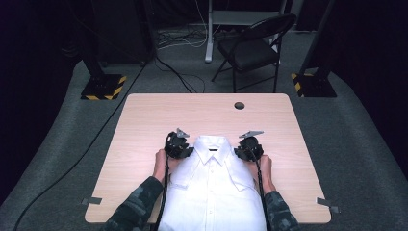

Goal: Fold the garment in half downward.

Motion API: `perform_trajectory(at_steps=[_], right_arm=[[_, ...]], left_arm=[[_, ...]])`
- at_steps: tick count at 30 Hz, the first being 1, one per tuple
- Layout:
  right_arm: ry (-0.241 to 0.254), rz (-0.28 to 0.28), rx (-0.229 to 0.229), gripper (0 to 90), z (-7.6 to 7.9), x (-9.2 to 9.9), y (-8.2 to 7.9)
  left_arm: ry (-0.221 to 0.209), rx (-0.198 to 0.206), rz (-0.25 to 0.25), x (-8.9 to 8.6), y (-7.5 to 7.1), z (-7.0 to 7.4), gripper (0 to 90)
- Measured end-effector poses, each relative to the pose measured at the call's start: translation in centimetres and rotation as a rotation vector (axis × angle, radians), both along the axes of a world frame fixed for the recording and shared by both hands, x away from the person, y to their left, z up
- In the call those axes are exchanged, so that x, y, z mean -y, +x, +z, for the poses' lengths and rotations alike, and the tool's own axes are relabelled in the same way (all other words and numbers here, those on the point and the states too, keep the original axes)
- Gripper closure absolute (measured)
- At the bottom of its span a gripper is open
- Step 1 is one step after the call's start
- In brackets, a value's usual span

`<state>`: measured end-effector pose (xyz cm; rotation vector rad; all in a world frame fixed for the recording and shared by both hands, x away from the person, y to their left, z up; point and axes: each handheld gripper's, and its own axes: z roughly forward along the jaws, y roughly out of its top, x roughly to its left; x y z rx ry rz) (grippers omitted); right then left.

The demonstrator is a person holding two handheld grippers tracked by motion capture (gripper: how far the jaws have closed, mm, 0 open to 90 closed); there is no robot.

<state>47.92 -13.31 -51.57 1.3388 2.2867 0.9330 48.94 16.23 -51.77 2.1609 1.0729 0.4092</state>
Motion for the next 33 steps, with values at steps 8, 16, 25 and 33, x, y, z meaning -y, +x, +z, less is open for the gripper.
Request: perform_trajectory(at_steps=[8, 16, 25, 33], right_arm=[[0.025, -0.007, 0.002, 85.3, -0.1, -0.1, -0.3], [0.015, -0.022, 0.025, 86.3, 0.2, -0.3, -0.8], [0.012, -0.031, 0.095, 86.5, 2.9, -0.2, -1.0], [0.002, -0.036, 0.178, 86.7, 6.1, -0.2, -1.4]], left_arm=[[-0.011, 0.012, 0.001, 0.3, -0.4, -0.1, 83.5], [-0.026, 0.009, 0.010, 0.4, -0.5, 0.3, 84.2], [-0.049, 0.096, 0.006, 0.6, -0.7, 3.1, 84.2], [-0.053, 0.172, 0.008, 0.8, -0.6, 5.7, 84.3]])
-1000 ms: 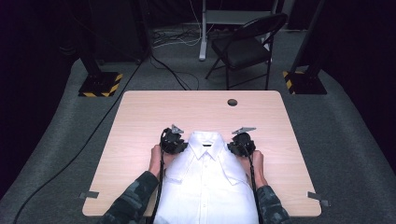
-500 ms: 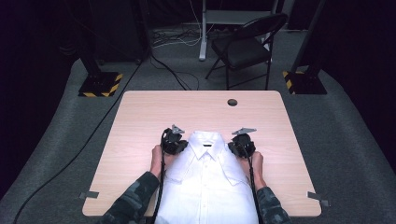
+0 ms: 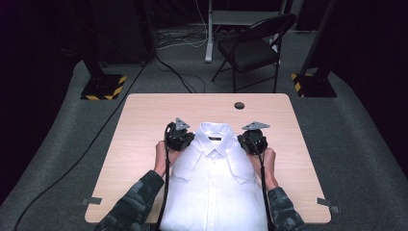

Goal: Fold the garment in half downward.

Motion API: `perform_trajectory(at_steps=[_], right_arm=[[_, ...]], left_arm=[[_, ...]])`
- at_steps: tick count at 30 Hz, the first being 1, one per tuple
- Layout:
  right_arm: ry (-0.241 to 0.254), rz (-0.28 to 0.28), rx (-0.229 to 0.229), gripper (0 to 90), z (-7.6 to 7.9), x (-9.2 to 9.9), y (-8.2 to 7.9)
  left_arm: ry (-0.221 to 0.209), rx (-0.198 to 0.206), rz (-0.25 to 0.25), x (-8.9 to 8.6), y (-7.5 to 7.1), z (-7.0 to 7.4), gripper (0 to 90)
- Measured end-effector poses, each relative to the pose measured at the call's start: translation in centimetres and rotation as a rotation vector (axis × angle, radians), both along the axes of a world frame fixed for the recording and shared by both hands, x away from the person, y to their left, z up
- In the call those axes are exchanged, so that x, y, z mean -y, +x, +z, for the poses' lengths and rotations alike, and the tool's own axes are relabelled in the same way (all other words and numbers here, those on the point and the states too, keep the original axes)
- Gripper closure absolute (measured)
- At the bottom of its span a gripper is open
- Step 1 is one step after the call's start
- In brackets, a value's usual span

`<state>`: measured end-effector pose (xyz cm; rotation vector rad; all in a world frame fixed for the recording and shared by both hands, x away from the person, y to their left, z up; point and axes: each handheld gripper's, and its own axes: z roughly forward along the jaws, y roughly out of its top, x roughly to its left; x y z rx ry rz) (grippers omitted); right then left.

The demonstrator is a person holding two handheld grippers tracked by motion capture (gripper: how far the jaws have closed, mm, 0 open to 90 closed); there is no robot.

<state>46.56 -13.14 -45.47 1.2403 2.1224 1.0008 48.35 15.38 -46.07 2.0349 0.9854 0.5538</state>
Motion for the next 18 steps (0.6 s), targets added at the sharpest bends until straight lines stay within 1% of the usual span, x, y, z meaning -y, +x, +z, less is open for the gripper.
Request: perform_trajectory(at_steps=[1, 3, 4, 5, 6, 7, 12, 14, 16, 18], right_arm=[[-0.007, 0.002, 0.008, 86.8, 0.4, 0.0, 0.0], [-0.026, 0.002, 0.027, 86.9, 1.1, -0.1, 0.0], [-0.032, 0.001, 0.037, 87.0, 1.4, -0.2, 0.0], [-0.041, 0.000, 0.047, 87.0, 1.9, -0.2, 0.0], [-0.044, 0.000, 0.051, 87.0, 2.1, -0.2, 0.0], [-0.048, -0.002, 0.057, 87.0, 2.4, -0.2, 0.1], [-0.062, -0.008, 0.092, 87.1, 3.9, -0.3, 0.3], [-0.071, -0.010, 0.109, 87.1, 4.5, -0.4, 0.4], [-0.081, -0.012, 0.119, 87.1, 5.1, -0.6, 0.5], [-0.093, -0.014, 0.133, 87.2, 5.6, -0.7, 0.7]], left_arm=[[0.008, 0.010, 0.001, 0.1, 0.0, 0.3, 84.4], [-0.004, 0.014, 0.001, 0.1, 0.1, 0.8, 84.5], [-0.008, 0.026, 0.002, 0.1, 0.2, 1.2, 84.5], [-0.001, 0.035, 0.002, 0.2, 0.2, 1.5, 84.6], [0.004, 0.043, 0.002, 0.2, 0.3, 1.7, 84.6], [-0.005, 0.044, 0.002, 0.3, 0.4, 2.0, 84.6], [-0.010, 0.070, 0.005, 0.2, 0.9, 3.4, 84.7], [-0.004, 0.085, 0.007, 0.3, 1.1, 3.9, 84.6], [0.012, 0.098, 0.008, 0.4, 1.3, 4.3, 84.9], [-0.005, 0.099, 0.012, 0.3, 1.5, 4.7, 84.9]])
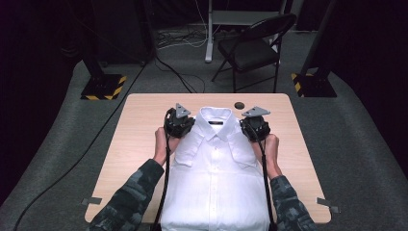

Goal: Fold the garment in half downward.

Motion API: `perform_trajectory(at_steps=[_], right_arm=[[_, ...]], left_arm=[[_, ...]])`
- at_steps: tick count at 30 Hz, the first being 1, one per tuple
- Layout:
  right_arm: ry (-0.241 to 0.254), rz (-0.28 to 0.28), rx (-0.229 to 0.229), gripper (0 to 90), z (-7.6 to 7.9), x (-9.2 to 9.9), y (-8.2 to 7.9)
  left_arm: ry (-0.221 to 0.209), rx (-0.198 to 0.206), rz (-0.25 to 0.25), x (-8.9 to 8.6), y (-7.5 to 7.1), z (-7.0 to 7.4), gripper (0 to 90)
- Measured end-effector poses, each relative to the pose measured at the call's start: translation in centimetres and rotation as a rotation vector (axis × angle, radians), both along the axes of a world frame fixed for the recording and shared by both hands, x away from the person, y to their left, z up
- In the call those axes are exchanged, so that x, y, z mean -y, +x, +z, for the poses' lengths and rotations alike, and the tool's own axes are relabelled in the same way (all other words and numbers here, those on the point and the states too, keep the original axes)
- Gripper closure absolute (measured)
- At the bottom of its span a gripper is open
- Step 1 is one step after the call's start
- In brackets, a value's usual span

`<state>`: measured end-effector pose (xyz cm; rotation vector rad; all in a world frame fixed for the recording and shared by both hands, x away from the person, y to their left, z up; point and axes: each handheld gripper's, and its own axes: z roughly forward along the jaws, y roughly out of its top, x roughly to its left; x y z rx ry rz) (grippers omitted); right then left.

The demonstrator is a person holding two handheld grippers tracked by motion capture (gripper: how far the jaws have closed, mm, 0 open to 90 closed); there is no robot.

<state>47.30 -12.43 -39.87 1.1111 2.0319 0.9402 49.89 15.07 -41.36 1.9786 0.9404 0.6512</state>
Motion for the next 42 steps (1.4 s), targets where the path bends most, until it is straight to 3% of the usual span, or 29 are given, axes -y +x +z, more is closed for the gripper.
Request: perform_trajectory(at_steps=[10, 19, 23, 28, 33, 36, 38, 39, 40, 42], right_arm=[[-0.042, -0.018, 0.040, 87.3, 2.0, -0.4, 1.3], [-0.088, -0.036, 0.077, 87.6, 3.7, -0.9, 3.3], [-0.074, -0.044, 0.095, 87.7, 5.4, -1.0, 4.5], [-0.028, -0.019, 0.095, 87.5, 6.0, 0.2, 2.7], [-0.012, 0.029, 0.069, 87.2, 4.1, 1.3, -1.2], [-0.018, 0.067, 0.038, 86.7, 2.6, 1.7, -4.1], [-0.025, 0.099, 0.000, 83.6, 1.6, 2.1, -6.1], [-0.019, 0.125, -0.024, 77.0, 1.3, 2.3, -7.2], [-0.012, 0.144, -0.041, 73.8, 1.0, 2.6, -8.2], [0.025, 0.177, -0.080, 62.9, 0.6, 3.5, -9.9]], left_arm=[[0.006, 0.041, 0.014, 0.0, 1.1, 1.8, 85.1], [0.030, 0.060, 0.051, 0.3, 3.6, 3.5, 85.4], [-0.004, 0.055, 0.043, 0.3, 4.5, 5.2, 85.5], [-0.007, 0.040, -0.025, 0.2, 2.1, 5.5, 85.5], [0.015, 0.031, -0.086, 0.2, -1.7, 3.7, 85.4], [0.007, -0.003, -0.144, -0.2, -4.2, 2.4, 84.7], [-0.025, -0.043, -0.202, -0.7, -6.1, 1.5, 78.5], [-0.035, -0.062, -0.231, -1.0, -6.9, 1.3, 71.3], [-0.053, -0.065, -0.248, -1.4, -7.8, 1.1, 65.4], [-0.106, -0.072, -0.263, -2.3, -8.8, 1.0, 62.8]])
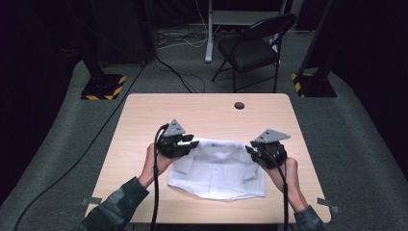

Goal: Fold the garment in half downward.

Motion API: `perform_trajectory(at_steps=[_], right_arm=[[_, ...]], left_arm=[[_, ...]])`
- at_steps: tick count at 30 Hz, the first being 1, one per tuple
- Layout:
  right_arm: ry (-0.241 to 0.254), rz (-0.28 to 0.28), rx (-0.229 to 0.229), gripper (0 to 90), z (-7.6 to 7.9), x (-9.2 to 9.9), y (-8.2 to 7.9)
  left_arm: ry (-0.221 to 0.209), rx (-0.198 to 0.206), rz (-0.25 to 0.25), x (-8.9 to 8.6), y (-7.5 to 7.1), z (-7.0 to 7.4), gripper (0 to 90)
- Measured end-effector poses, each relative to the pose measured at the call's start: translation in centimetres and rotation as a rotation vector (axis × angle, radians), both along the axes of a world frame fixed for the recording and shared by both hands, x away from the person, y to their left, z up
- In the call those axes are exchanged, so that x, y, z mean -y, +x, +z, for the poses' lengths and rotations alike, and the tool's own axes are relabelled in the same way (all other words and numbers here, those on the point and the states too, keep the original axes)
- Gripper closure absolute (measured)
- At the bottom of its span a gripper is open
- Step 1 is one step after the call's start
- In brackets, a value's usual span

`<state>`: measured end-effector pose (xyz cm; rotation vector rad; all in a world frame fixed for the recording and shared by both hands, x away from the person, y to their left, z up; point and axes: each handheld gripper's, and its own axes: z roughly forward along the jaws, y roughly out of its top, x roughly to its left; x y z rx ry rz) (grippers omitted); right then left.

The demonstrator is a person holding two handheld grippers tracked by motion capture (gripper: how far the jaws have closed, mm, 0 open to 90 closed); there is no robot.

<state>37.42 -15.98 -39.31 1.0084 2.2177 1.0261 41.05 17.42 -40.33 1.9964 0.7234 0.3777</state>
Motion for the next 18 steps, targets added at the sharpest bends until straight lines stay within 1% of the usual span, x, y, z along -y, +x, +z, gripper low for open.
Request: perform_trajectory(at_steps=[1, 2, 3, 4, 5, 6, 7, 8, 9, 10, 11, 12, 13, 14, 15, 16, 18], right_arm=[[0.019, -0.006, -0.006, 62.0, -0.2, 0.5, -0.6], [0.030, -0.009, -0.013, 60.9, -0.4, 0.9, -1.1], [0.025, -0.021, -0.021, 58.3, -0.6, 1.3, -1.4], [0.011, -0.053, -0.040, 56.6, -1.5, 1.7, -1.5], [0.011, -0.053, -0.040, 56.6, -1.5, 1.7, -1.5], [0.012, -0.067, -0.054, 54.9, -2.0, 1.9, -1.4], [0.003, -0.093, -0.064, 53.2, -2.7, 2.1, -1.3], [-0.007, -0.106, -0.080, 52.4, -3.5, 2.1, -1.1], [-0.001, -0.112, -0.100, 49.9, -4.3, 2.1, -1.0], [-0.013, -0.127, -0.113, 46.1, -5.2, 1.9, -0.9], [-0.034, -0.141, -0.126, 44.7, -6.0, 1.7, -0.9], [-0.033, -0.146, -0.131, 42.6, -6.9, 1.5, -0.9], [-0.044, -0.161, -0.140, 38.0, -7.7, 1.4, -0.9], [-0.062, -0.184, -0.164, 33.0, -9.0, 1.2, -0.7], [-0.062, -0.184, -0.164, 33.0, -9.0, 1.2, -0.7], [-0.063, -0.185, -0.174, 30.4, -9.6, 1.2, -0.6], [-0.068, -0.198, -0.185, 27.5, -10.5, 1.3, -0.6]], left_arm=[[-0.012, -0.001, 0.004, -0.4, -0.3, 0.0, 59.7], [-0.016, -0.001, 0.013, -0.7, -0.4, -0.1, 58.5], [-0.002, 0.002, 0.034, -0.9, -0.4, -0.4, 56.6], [0.012, -0.005, 0.049, -1.0, -0.2, -0.8, 53.9], [0.023, -0.023, 0.060, -1.1, 0.1, -1.3, 53.9], [0.048, -0.037, 0.079, -1.1, 0.4, -2.0, 52.9], [0.070, -0.051, 0.094, -1.0, 0.7, -2.7, 50.0], [0.086, -0.075, 0.103, -0.9, 1.0, -3.4, 48.3], [0.111, -0.089, 0.120, -0.7, 1.1, -4.2, 45.5], [0.141, -0.093, 0.141, -0.5, 1.2, -4.9, 41.3], [0.158, -0.109, 0.152, -0.3, 1.3, -5.7, 37.7], [0.173, -0.120, 0.165, -0.2, 1.4, -6.4, 34.5], [0.198, -0.124, 0.180, 0.0, 1.4, -7.1, 31.6], [0.210, -0.132, 0.192, 0.2, 1.3, -7.7, 25.0], [0.225, -0.135, 0.203, 0.3, 1.2, -8.3, 25.0], [0.244, -0.135, 0.211, 0.5, 1.1, -8.8, 23.1], [0.259, -0.142, 0.223, 0.6, 0.9, -9.7, 19.0]])
